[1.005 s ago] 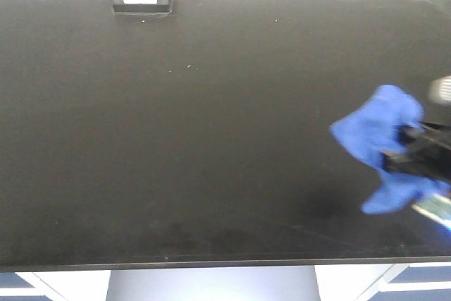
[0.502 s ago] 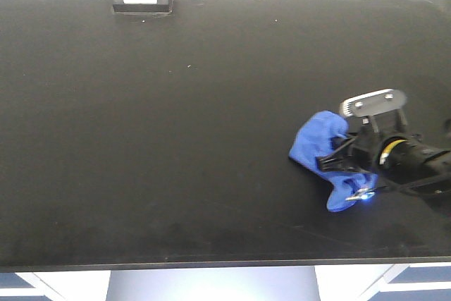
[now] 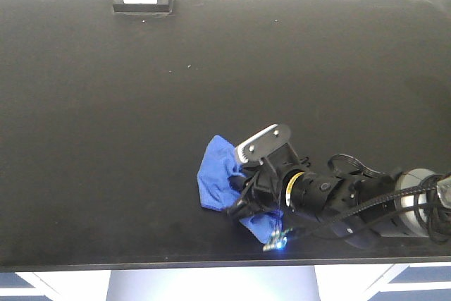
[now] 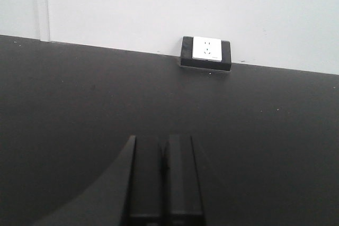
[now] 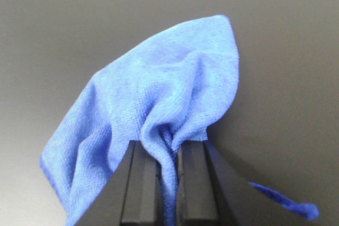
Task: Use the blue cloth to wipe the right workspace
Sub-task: 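Lower the blue cloth onto the countertop with the right gripper, then drag the cloth across the countertop with the right gripper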
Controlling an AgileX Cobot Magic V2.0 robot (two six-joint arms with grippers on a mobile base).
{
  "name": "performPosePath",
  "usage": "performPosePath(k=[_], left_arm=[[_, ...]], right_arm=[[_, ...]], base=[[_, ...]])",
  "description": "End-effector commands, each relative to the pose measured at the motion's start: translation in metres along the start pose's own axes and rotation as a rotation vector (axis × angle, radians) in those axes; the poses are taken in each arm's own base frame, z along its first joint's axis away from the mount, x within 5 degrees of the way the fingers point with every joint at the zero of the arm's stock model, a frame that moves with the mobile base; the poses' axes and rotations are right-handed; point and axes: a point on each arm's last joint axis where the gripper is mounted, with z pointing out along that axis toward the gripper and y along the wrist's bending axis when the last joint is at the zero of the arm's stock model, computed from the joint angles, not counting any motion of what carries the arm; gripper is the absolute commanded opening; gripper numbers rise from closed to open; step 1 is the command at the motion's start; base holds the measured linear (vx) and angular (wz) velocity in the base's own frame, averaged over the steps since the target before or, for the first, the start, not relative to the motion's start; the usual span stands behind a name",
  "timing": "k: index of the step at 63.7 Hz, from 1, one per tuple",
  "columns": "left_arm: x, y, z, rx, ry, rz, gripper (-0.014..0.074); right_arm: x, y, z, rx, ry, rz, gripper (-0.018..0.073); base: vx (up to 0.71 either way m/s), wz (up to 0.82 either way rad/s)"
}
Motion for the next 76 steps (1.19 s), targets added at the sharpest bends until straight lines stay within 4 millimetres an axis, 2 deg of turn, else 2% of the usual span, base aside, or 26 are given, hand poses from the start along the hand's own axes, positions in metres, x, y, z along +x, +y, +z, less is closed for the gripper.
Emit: performPosePath(k=[1, 11, 20, 25, 30, 35, 40, 49, 59, 68, 76], left_arm=[[0.002, -0.001, 0.001, 0.018, -0.066, -0.009, -0.0006], [0.002, -0.001, 0.001, 0.018, -0.066, -0.009, -0.0006], [0.002, -0.001, 0.001, 0.018, -0.066, -0.009, -0.0006], [0.002, -0.001, 0.001, 0.018, -0.066, -0.009, -0.0006], [0.002, -0.001, 0.001, 0.018, -0.066, -0.009, -0.0006], [0.002, -0.001, 0.001, 0.018, -0.066, -0.009, -0.0006], [0.002, -0.001, 0.001, 0.018, -0.066, -0.009, -0.0006], [0.002, -0.001, 0.001, 0.018, -0.066, -0.009, -0.0006], [0.002, -0.001, 0.001, 0.018, -0.066, -0.009, -0.0006], [0.002, -0.001, 0.001, 0.018, -0.066, -0.009, -0.0006], [0.002, -0.001, 0.001, 0.018, -0.066, -0.009, -0.0006]], right_arm=[[-0.013, -0.028, -0.006, 0.114, -0.038, 0.111, 0.0042], [0.002, -0.101, -0.023, 0.329, 0.095, 0.171, 0.0042], [0.022, -0.175, -0.057, 0.535, 0.117, 0.318, 0.0042], [0.031, -0.200, -0.075, 0.621, 0.095, 0.437, 0.0042], [0.038, -0.213, -0.085, 0.671, 0.070, 0.549, 0.0042], [0.038, -0.209, -0.083, 0.658, 0.073, 0.582, 0.0042], [0.031, -0.196, -0.072, 0.616, 0.071, 0.560, 0.0042], [0.014, -0.164, -0.051, 0.526, 0.042, 0.436, 0.0046], [-0.002, -0.130, -0.039, 0.427, 0.017, 0.278, 0.0075], [-0.019, -0.099, -0.040, 0.336, -0.023, 0.114, 0.0160], [-0.030, -0.091, -0.049, 0.324, -0.076, 0.114, 0.0305]], base=[[0.00, 0.00], [0.00, 0.00], [0.00, 0.00], [0.00, 0.00], [0.00, 0.00], [0.00, 0.00], [0.00, 0.00], [0.00, 0.00], [0.00, 0.00], [0.00, 0.00], [0.00, 0.00]])
